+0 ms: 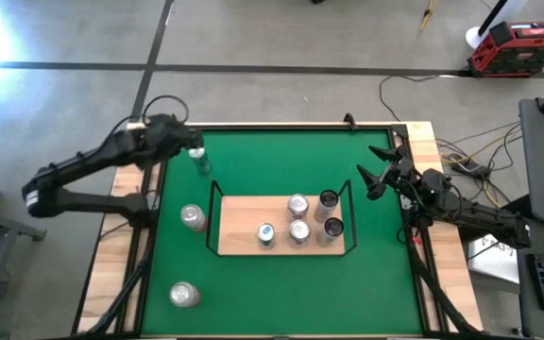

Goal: Place canned beverage on shelf
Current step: Put the blue soda can on the shelf and align with the other blue soda can

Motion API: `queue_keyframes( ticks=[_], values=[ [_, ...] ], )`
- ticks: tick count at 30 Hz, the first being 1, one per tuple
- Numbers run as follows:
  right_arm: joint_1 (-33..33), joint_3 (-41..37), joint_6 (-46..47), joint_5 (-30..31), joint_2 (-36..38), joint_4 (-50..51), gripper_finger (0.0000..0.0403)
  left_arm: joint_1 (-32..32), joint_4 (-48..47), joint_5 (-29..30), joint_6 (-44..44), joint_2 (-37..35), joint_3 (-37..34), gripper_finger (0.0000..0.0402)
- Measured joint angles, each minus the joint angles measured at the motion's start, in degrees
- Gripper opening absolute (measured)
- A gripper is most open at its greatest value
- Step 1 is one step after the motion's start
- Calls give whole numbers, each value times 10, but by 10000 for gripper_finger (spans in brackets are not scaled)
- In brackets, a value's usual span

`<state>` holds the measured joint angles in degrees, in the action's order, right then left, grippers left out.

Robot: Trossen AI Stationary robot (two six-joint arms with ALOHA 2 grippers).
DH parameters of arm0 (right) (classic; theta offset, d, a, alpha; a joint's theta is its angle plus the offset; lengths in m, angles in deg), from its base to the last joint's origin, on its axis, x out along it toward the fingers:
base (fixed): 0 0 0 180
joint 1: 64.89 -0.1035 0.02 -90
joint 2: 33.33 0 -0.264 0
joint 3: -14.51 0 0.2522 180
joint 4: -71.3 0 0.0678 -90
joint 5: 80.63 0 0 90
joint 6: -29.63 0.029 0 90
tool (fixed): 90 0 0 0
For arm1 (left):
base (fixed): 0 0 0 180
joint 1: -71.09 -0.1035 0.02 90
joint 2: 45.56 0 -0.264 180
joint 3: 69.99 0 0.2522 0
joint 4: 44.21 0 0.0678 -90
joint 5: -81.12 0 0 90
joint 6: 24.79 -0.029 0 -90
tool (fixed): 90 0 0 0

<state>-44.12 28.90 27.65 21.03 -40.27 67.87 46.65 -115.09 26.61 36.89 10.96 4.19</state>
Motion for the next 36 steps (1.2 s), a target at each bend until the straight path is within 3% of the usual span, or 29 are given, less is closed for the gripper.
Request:
queue_keyframes(
  ticks=[6, 11, 15, 24, 36],
  values=[
    [0, 0, 0, 0, 0, 0, 368, -101, -132, -160, 84, 123, 101, 137],
    [0, 0, 0, 0, 0, 0, 368, -198, -170, -317, 52, 200, 149, 137],
    [0, 0, 0, 0, 0, 1, 368, -248, -170, -385, 18, 244, 169, 137],
    [0, 0, -1, 0, 0, 4, 368, -259, -191, -395, 14, 297, 199, 159],
    [0, 0, 0, 0, 0, 5, 368, -259, -204, -379, 28, 301, 187, 303]
  ],
)
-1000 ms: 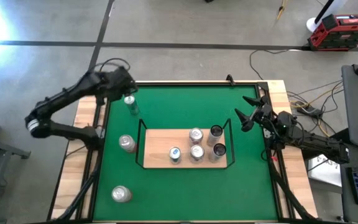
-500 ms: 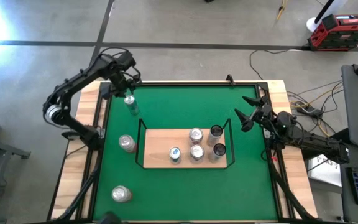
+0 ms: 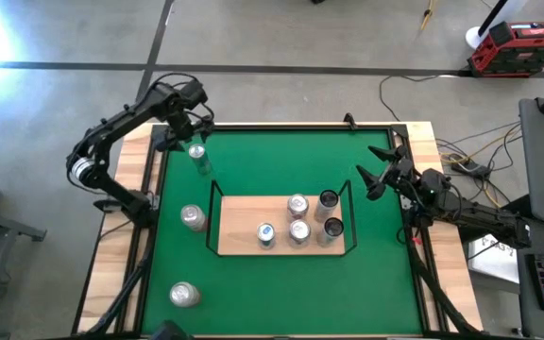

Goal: Place canned beverage on shelf
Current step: Put the blue soda can on the shelf and align with the other blue soda can

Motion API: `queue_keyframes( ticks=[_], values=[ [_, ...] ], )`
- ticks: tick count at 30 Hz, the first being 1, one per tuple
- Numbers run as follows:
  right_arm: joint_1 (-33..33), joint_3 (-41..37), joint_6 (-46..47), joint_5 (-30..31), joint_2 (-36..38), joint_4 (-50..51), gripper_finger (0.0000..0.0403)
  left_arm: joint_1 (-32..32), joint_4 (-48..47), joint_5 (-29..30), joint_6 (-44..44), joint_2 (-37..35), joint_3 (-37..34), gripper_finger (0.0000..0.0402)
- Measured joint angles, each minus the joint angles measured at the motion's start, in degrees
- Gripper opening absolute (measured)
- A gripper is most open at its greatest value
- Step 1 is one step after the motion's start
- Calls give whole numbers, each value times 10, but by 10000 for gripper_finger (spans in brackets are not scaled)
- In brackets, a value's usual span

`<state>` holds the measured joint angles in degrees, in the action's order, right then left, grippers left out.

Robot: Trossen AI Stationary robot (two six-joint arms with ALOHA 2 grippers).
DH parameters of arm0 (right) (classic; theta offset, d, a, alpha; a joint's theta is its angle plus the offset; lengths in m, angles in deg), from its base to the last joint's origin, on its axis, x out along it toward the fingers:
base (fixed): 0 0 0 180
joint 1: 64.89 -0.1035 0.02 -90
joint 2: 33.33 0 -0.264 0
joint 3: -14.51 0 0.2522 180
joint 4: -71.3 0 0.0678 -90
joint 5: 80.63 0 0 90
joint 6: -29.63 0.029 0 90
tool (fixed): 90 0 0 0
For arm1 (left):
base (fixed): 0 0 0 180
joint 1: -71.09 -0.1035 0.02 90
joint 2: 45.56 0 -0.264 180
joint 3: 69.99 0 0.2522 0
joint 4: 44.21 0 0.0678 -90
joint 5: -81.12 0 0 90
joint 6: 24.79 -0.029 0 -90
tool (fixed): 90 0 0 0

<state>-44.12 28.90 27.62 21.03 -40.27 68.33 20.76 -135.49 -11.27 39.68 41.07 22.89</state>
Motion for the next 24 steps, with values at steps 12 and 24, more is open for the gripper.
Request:
queue_keyframes(
  ticks=[12, 24],
  values=[
    [0, 0, 0, 0, 0, 0, 368, 0, 39, -1, 11, 5, -31, 397],
    [0, 0, 0, 0, 0, 0, 368, 0, 95, -16, 29, 5, -102, 374]
  ],
)
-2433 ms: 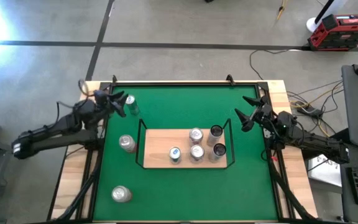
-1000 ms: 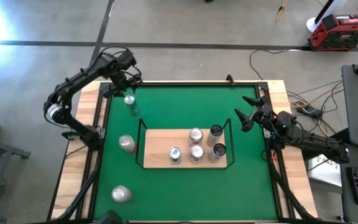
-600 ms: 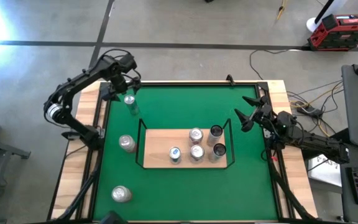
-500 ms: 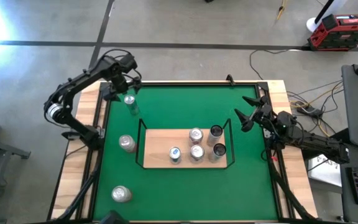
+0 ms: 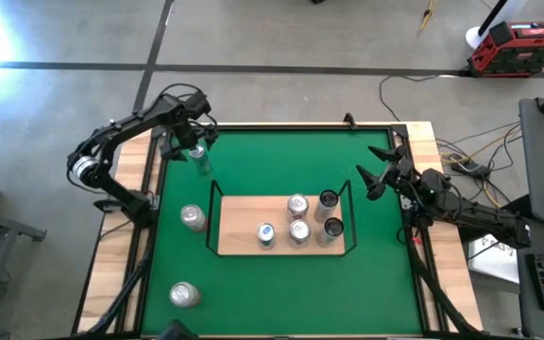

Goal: Place canned beverage on shelf
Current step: Put the blue soda can on the shelf and align with the other blue soda can

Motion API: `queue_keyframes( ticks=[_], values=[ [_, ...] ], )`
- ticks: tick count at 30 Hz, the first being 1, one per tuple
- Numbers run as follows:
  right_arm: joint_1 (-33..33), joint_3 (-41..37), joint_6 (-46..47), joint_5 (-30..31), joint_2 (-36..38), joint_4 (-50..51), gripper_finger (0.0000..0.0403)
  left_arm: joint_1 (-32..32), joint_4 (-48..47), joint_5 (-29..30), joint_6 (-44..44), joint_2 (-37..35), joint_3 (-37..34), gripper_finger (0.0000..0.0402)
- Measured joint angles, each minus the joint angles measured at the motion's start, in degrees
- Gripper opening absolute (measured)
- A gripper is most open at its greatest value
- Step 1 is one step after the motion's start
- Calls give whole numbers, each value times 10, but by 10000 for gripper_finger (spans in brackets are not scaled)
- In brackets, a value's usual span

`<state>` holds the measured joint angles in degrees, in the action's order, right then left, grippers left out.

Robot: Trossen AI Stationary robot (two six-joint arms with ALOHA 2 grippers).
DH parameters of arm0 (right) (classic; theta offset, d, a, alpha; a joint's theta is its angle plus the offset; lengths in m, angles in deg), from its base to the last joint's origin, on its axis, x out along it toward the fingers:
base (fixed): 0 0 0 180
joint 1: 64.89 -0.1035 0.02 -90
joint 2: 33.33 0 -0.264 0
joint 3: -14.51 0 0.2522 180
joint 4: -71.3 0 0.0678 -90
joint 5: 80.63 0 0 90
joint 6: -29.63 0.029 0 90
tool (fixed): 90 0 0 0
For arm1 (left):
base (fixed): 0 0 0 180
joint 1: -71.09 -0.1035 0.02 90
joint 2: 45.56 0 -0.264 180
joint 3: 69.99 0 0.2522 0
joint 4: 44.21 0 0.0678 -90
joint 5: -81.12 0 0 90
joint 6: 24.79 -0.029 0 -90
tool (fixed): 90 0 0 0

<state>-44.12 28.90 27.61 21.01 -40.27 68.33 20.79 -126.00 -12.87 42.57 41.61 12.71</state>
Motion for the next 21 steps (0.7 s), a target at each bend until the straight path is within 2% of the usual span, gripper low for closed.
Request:
queue_keyframes(
  ticks=[7, 14, 17, 21],
  values=[
    [0, 0, 0, 0, 0, 0, 368, 0, 15, 0, 17, 0, -18, 319],
    [0, 0, -1, 0, 0, 0, 368, 0, 25, -1, 16, -1, -29, 218],
    [0, 0, 0, 0, 0, 0, 368, 1, 24, -1, 1, -1, -29, 215],
    [0, 0, 0, 0, 0, 0, 368, 5, 24, 0, -80, 0, -22, 215]
  ],
)
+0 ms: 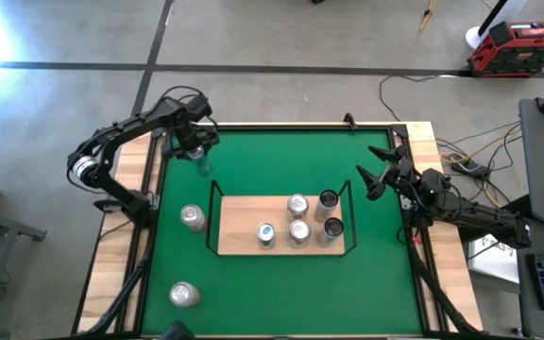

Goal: Place canned beverage on shelf
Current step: Put the blue soda can on the shelf and align with the other blue soda can

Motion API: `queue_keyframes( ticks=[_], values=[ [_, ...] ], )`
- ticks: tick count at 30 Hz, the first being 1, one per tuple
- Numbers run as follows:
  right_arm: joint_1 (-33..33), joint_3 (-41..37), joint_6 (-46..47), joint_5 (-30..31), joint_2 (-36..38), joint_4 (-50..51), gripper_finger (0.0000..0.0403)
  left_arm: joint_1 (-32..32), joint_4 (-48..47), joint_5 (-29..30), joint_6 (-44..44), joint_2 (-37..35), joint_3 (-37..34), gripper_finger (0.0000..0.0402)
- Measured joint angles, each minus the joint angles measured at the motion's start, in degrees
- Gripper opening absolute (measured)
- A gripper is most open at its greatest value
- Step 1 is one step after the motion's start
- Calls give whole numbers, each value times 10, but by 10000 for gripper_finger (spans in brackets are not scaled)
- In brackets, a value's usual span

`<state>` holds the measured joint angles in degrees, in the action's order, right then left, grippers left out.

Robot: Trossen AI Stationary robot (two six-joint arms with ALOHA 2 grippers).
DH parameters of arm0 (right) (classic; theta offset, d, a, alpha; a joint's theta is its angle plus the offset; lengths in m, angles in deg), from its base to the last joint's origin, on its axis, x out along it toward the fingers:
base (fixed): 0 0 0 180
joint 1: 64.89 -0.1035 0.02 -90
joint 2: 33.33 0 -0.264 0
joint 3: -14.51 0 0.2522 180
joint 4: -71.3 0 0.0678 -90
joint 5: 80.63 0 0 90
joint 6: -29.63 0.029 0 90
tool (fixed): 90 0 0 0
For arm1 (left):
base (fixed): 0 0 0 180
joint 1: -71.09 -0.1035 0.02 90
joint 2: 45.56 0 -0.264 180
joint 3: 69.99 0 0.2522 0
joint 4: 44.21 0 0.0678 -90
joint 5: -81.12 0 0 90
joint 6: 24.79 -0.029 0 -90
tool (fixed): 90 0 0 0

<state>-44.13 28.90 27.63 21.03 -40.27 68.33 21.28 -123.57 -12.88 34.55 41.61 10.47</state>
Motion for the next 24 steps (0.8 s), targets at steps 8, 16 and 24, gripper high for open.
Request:
queue_keyframes(
  ticks=[8, 16, 24],
  values=[
    [0, 0, 0, 0, 0, 0, 368, 19, -4, 3, -221, 0, 19, 215],
    [0, 0, -1, 0, 0, 0, 368, 61, -19, 10, -357, 0, 36, 215],
    [0, 0, 0, 0, 0, 0, 368, 103, -51, 48, -377, 0, 94, 215]
  ],
)
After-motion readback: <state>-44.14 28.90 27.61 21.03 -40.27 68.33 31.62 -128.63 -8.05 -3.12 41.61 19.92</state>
